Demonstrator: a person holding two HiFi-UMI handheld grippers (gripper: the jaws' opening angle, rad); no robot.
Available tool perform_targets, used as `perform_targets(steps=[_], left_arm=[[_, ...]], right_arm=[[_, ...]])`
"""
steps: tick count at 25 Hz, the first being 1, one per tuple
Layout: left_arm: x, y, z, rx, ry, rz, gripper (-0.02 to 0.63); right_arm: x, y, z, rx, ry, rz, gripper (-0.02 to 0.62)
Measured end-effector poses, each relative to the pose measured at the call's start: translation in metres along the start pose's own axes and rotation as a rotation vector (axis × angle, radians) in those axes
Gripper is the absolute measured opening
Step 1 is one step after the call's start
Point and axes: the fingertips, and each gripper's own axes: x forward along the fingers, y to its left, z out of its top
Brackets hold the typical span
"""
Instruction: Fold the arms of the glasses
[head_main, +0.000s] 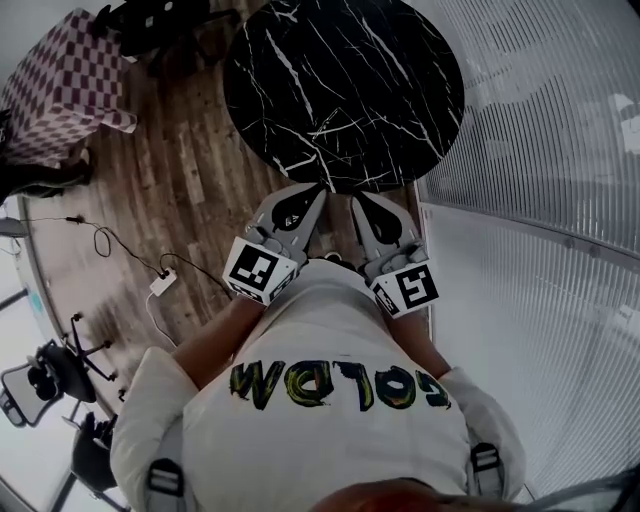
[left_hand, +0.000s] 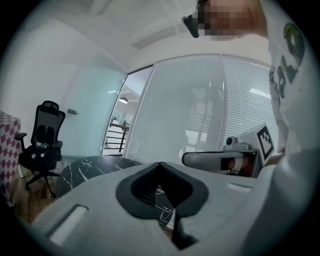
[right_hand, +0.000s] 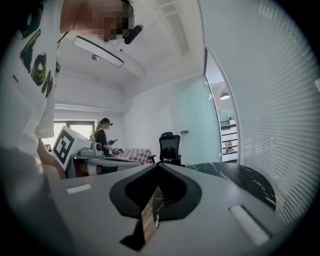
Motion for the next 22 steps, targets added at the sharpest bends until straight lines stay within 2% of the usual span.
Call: perform_targets(steps=[5, 11, 19, 22], left_arm=[[0.004, 0.026, 0.003, 0.019, 0.018, -0.027, 0.003], [0.012, 0.037, -0.003, 0.013, 0.049, -0.043, 0.003], [0.041, 0.045, -0.025, 0.01, 0.129, -0.023, 0.003], [0.053, 0.052, -0.032, 0.019, 0.152, 0.005, 0.004]], right_arm=[[0.029, -0.001, 0.005, -0.035, 0.003, -0.028, 0.003], [0.037, -0.01, 0.004, -0.028, 0.01, -0.053, 0.003], [0.036, -0.041, -0.003, -0.092, 0.047, -0.086, 0.003], [0.035, -0.057, -0.013, -0.144, 0.094, -0.078, 0.003]])
